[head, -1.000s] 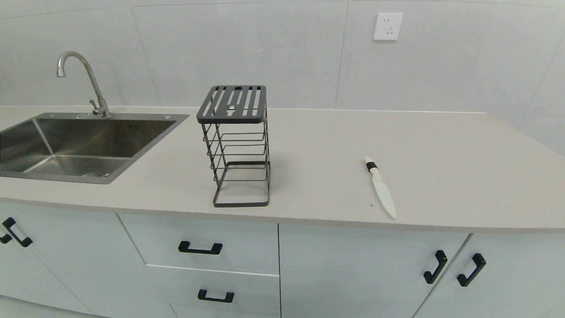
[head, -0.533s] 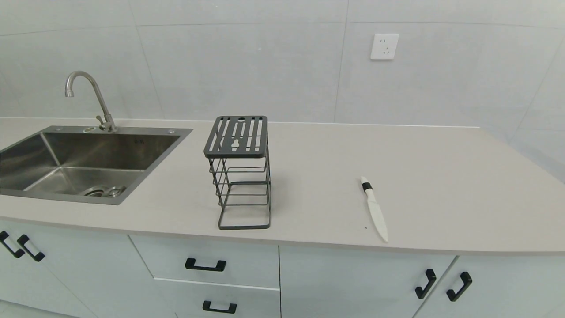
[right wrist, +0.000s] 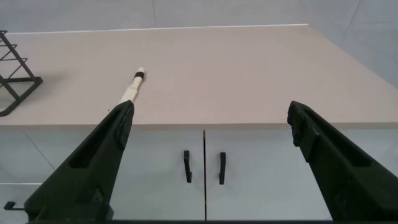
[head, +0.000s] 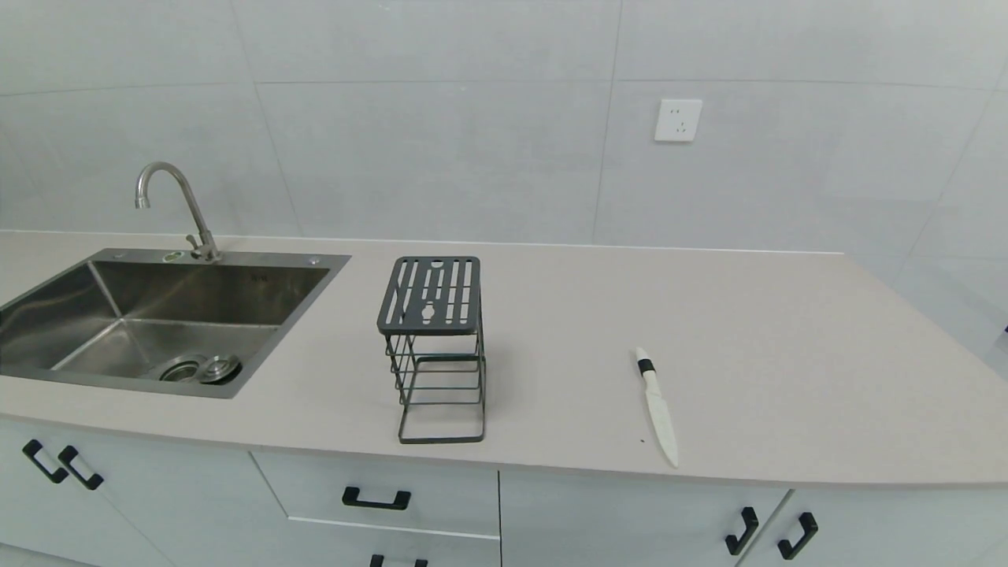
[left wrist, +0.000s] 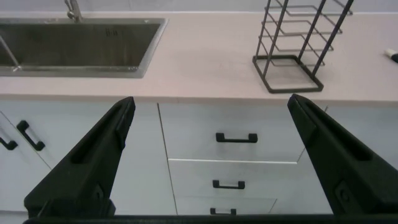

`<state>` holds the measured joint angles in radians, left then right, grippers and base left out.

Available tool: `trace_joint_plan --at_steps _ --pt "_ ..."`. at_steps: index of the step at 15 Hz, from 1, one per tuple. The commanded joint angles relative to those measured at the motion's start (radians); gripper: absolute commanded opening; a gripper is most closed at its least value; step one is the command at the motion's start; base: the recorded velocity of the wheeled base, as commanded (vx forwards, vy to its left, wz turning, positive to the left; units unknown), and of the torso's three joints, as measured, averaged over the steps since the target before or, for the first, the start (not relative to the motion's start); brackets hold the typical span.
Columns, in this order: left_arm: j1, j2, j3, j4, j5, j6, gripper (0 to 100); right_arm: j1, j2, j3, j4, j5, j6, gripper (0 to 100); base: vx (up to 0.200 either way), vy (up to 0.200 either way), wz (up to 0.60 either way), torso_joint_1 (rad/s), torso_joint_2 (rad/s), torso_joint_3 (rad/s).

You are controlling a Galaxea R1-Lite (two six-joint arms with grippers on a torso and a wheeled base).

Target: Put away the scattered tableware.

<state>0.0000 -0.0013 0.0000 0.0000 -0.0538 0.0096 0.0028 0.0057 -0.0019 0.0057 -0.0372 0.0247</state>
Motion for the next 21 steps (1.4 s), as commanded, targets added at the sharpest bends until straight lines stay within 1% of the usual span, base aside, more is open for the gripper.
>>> trace_joint_plan --at_steps 1,2,6,9,17,21 --pt "0.000 0.001 0.000 0.000 0.000 0.000 100 0.000 0.002 0.000 0.000 0.000 0.000 100 0.000 -0.200 0.00 0.080 -0.17 -0.076" --pt "0.000 0.001 0.000 0.000 0.002 0.000 100 0.000 0.002 0.000 0.000 0.000 0.000 100 0.000 -0.200 0.00 0.027 -0.08 -0.041" --pt "0.000 0.001 0.000 0.000 0.002 -0.002 100 0.000 0.000 0.000 0.000 0.000 0.000 100 0.000 0.000 0.00 0.000 0.00 0.000" --pt "0.000 0.001 0.000 0.000 0.002 -0.002 100 0.000 0.002 0.000 0.000 0.000 0.000 100 0.200 0.000 0.00 -0.001 -0.01 0.004" --pt "0.000 0.001 0.000 -0.002 0.002 -0.003 100 0.000 0.002 0.000 0.000 0.000 0.000 100 0.000 0.000 0.00 0.014 0.00 -0.006" --pt "0.000 0.001 0.000 -0.002 0.002 -0.003 100 0.000 0.002 0.000 0.000 0.000 -0.002 100 0.000 0.000 0.00 0.139 -0.27 -0.123"
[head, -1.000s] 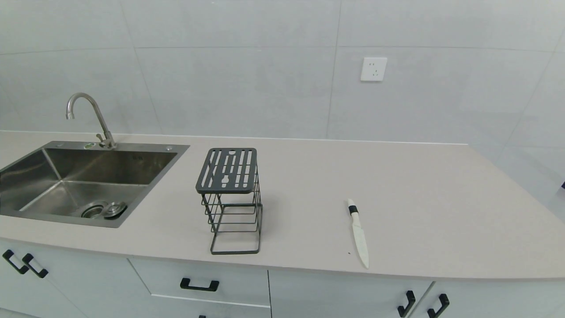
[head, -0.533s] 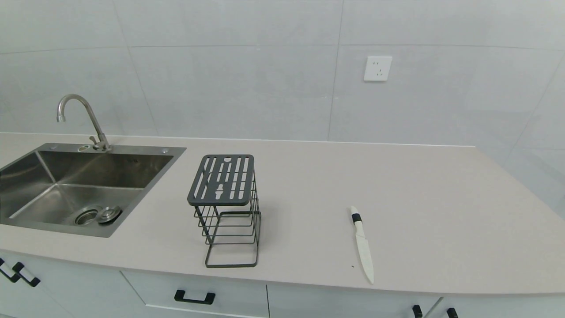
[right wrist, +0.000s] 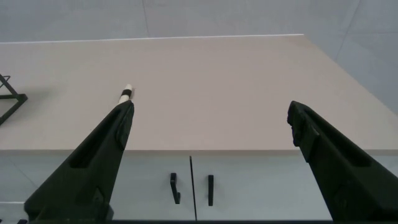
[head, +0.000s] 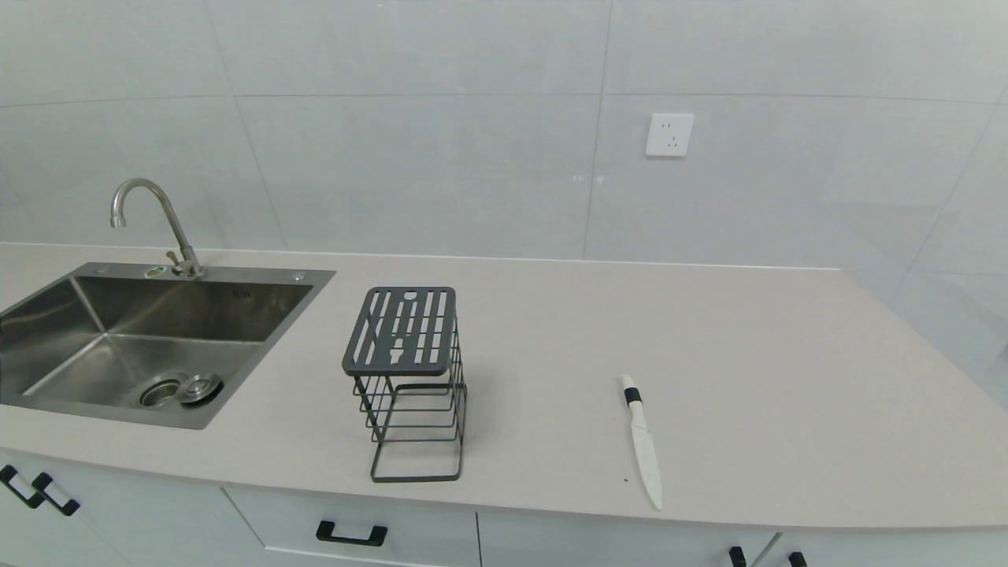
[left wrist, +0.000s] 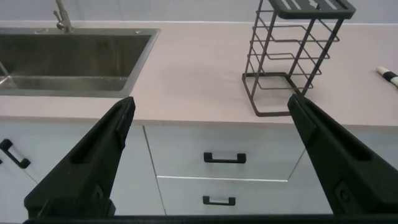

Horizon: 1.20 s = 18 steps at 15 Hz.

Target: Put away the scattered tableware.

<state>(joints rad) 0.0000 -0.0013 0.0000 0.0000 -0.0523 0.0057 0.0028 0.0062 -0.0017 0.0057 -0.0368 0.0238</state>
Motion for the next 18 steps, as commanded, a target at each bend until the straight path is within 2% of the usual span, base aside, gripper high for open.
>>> trace_joint_plan --at_steps 1,8,18 --pt "0.000 0.001 0.000 -0.002 0.000 0.000 100 0.000 0.001 0.000 0.000 0.000 0.001 100 0.000 0.000 0.00 0.036 -0.07 -0.022" --pt "0.000 0.001 0.000 -0.002 0.002 0.000 100 -0.001 0.001 0.000 0.000 0.000 -0.001 100 0.000 0.000 0.00 0.038 0.00 0.038" --pt "0.000 0.001 0.000 0.000 0.000 -0.004 100 -0.001 0.000 0.000 0.000 0.000 0.001 100 0.000 0.000 0.00 0.301 -0.05 0.243"
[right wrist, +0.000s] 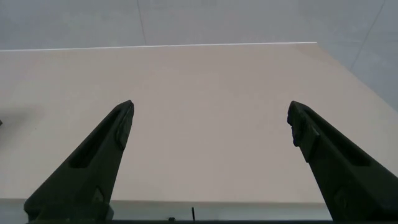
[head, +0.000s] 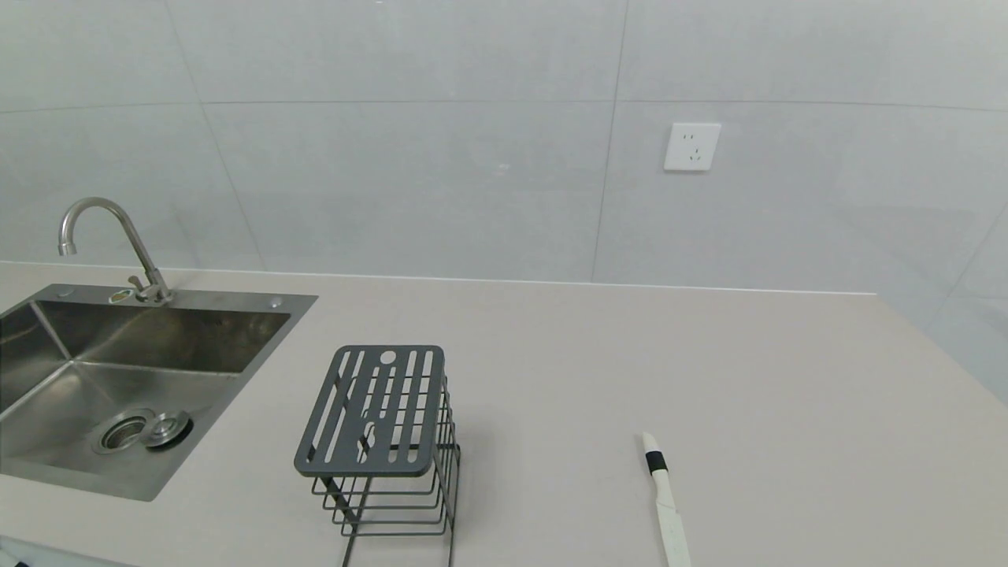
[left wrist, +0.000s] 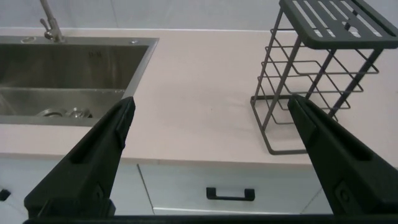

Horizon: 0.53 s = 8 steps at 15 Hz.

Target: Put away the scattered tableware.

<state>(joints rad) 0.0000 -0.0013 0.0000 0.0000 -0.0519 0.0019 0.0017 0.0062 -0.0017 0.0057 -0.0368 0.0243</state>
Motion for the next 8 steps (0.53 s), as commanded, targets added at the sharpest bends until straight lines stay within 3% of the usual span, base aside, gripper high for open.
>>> trace_joint_plan --at_steps 1,3,8 --pt "0.002 0.001 0.000 -0.002 -0.002 0.009 100 0.000 0.000 0.000 0.000 0.000 0.000 100 0.000 0.000 0.00 0.227 -0.07 0.144" --pt "0.002 0.001 0.000 -0.002 0.007 0.003 100 0.000 0.001 0.000 0.000 0.000 -0.001 100 0.000 0.000 0.00 0.110 -0.03 0.075" --pt "0.002 0.001 0.000 -0.003 0.006 0.000 100 0.000 0.001 0.000 0.000 0.028 -0.020 100 0.000 0.000 0.00 0.000 0.00 0.000"
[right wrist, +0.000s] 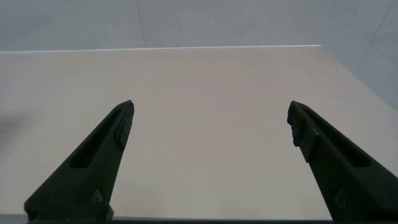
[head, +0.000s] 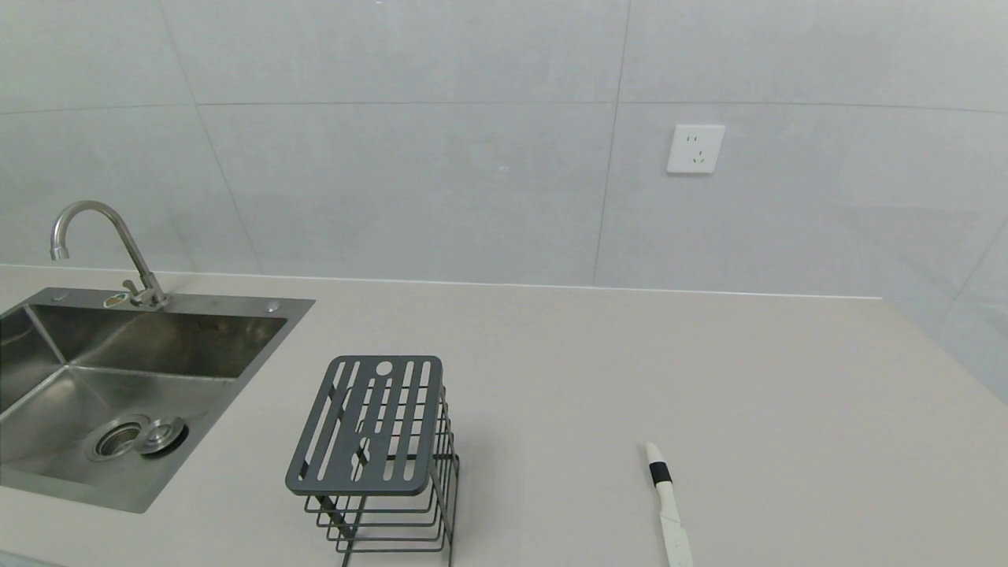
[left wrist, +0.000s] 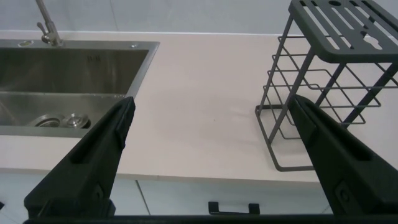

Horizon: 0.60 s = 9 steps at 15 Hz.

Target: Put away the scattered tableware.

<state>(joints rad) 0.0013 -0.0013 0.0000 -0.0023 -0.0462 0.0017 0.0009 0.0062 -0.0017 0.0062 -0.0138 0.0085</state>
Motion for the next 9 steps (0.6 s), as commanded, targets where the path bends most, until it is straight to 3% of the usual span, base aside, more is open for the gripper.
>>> trace_joint_plan --at_steps 1,2,3,4,6,7,9 --pt "0.000 0.001 0.000 -0.001 -0.001 0.001 100 0.001 0.000 0.002 -0.020 0.031 -0.007 100 0.000 0.000 0.00 0.000 0.00 0.000" --pt "0.000 0.001 0.000 -0.001 -0.001 0.001 100 0.001 0.000 0.002 -0.061 0.032 -0.005 100 0.000 0.000 0.00 0.000 0.00 0.000" --pt "0.000 0.001 0.000 -0.001 -0.001 0.004 100 -0.001 0.000 0.002 -0.216 0.037 -0.005 100 0.000 0.000 0.00 0.000 0.00 0.000" --pt "-0.001 0.001 0.000 -0.001 -0.004 0.008 100 -0.001 0.000 0.000 -0.279 0.077 -0.004 100 0.000 0.000 0.00 0.000 0.00 0.000" --pt "-0.001 0.001 0.000 -0.001 -0.004 0.008 100 -0.001 0.001 -0.006 -0.275 0.092 0.004 100 0.000 0.000 0.00 0.000 0.00 0.000" --pt "-0.001 0.001 0.000 -0.001 -0.004 0.008 100 -0.005 0.038 -0.067 -0.218 0.190 -0.004 100 0.000 0.000 0.00 0.000 0.00 0.000" --pt "-0.001 0.001 0.000 -0.001 -0.004 0.006 100 0.001 0.152 -0.181 -0.126 0.290 -0.007 100 0.000 0.000 0.00 0.000 0.00 0.000"
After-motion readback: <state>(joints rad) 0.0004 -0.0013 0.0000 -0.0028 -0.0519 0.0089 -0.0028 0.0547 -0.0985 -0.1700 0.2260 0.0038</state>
